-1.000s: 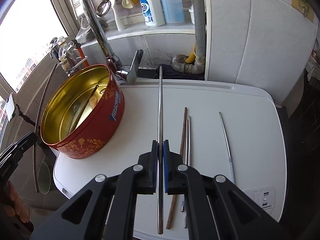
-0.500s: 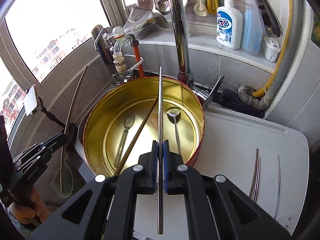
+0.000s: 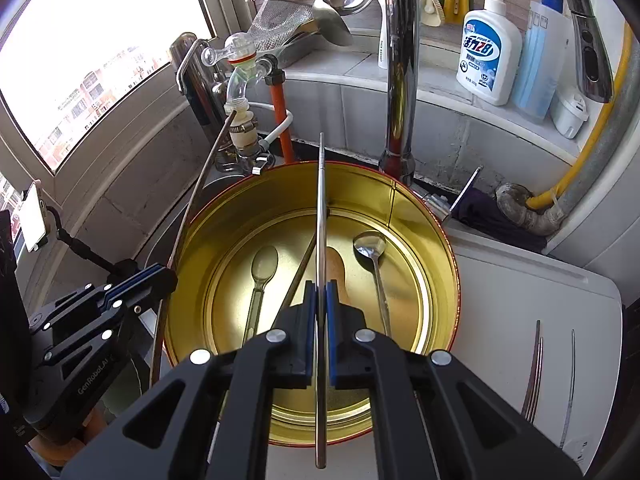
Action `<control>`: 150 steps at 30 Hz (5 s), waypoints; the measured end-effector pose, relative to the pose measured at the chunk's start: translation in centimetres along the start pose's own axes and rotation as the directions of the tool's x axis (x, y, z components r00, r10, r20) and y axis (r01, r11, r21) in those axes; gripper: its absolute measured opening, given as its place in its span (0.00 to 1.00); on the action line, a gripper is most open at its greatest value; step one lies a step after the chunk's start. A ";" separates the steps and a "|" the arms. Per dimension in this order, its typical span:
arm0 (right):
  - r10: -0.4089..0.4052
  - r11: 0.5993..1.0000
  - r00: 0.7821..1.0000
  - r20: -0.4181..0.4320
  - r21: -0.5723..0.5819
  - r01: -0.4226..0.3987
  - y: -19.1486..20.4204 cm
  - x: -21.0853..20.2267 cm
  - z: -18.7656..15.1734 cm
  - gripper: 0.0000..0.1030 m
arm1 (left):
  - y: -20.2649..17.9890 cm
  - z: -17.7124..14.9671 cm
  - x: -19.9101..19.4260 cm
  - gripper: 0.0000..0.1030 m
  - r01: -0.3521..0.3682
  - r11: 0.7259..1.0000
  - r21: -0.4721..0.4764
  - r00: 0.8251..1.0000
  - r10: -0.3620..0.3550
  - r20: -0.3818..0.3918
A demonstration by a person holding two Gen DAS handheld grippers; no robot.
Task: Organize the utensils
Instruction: 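Carry the wooden and metal chopsticks with both tools over the red tin, then open both tools, dropping the two chopsticks into the tin, then move both tools back from the tin to the chopsticks on the board, then grasp the other wooden chopstick with the left tool while the right tool grasps a patterned metal chopstick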
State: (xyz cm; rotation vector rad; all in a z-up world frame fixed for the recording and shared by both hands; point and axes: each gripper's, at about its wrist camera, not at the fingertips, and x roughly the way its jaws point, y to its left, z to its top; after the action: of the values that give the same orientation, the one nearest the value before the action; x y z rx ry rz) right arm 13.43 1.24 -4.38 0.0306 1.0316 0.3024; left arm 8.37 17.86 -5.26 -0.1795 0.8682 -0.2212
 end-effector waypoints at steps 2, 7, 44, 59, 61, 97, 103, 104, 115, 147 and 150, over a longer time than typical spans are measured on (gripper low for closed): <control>-0.012 1.000 1.000 -0.006 0.016 0.012 -0.1 0.6 0.3 0.06 | 0.0 0.3 0.6 0.06 0.008 1.000 0.003 1.000 -0.008 -0.005; -0.031 0.999 0.999 -0.029 0.039 0.033 -0.5 1.9 0.4 0.06 | -0.2 0.7 1.5 0.06 0.016 1.000 0.013 1.000 -0.016 -0.010; -0.090 0.996 0.996 0.027 -0.006 0.091 -0.6 2.3 -1.1 0.90 | 1.5 -0.3 -1.1 0.82 -0.067 0.998 -0.014 0.992 0.068 0.110; -0.092 0.996 0.995 0.048 0.019 0.091 -0.5 0.8 -3.0 0.90 | 1.5 -1.5 -1.7 0.82 0.018 0.999 0.041 0.992 -0.023 0.128; -0.093 0.996 0.994 0.057 0.023 0.091 -0.6 0.5 -3.4 0.90 | 1.1 -1.8 -1.7 0.85 0.004 0.998 0.065 0.992 -0.012 0.123; -0.170 0.976 0.966 0.193 0.167 0.139 -25.2 -10.7 -16.4 0.96 | -21.5 -7.8 1.6 0.93 0.034 0.972 0.233 0.998 -0.045 0.038; -0.206 0.958 0.975 0.082 0.221 0.184 -29.2 -9.0 -18.2 0.96 | -25.5 -9.0 5.9 0.93 0.066 0.958 0.278 0.996 -0.046 -0.078; -0.208 0.958 0.976 0.067 0.216 0.189 -29.5 -8.7 -18.3 0.96 | -26.0 -9.2 6.8 0.93 0.070 0.958 0.278 0.994 -0.043 -0.103; -0.190 0.963 0.982 -0.012 0.190 0.189 -32.0 -5.4 -18.9 0.96 | -28.8 -10.5 13.1 0.93 0.059 0.950 0.306 0.967 0.021 -0.252; -0.205 0.978 0.977 -0.058 0.025 0.207 -29.4 -2.3 -18.2 0.05 | -28.5 -11.6 13.9 0.05 -0.002 0.949 0.316 0.956 0.095 -0.279; -0.196 0.978 0.979 -0.062 0.057 0.199 -29.7 -2.3 -18.2 0.05 | -28.4 -11.7 13.9 0.05 0.003 0.951 0.309 0.957 0.087 -0.275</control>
State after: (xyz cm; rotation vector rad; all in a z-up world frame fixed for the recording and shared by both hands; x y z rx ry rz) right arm 3.85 -29.91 -16.83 -0.0238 1.0911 0.0902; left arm 4.68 -13.86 -15.91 0.1668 1.1120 -0.3442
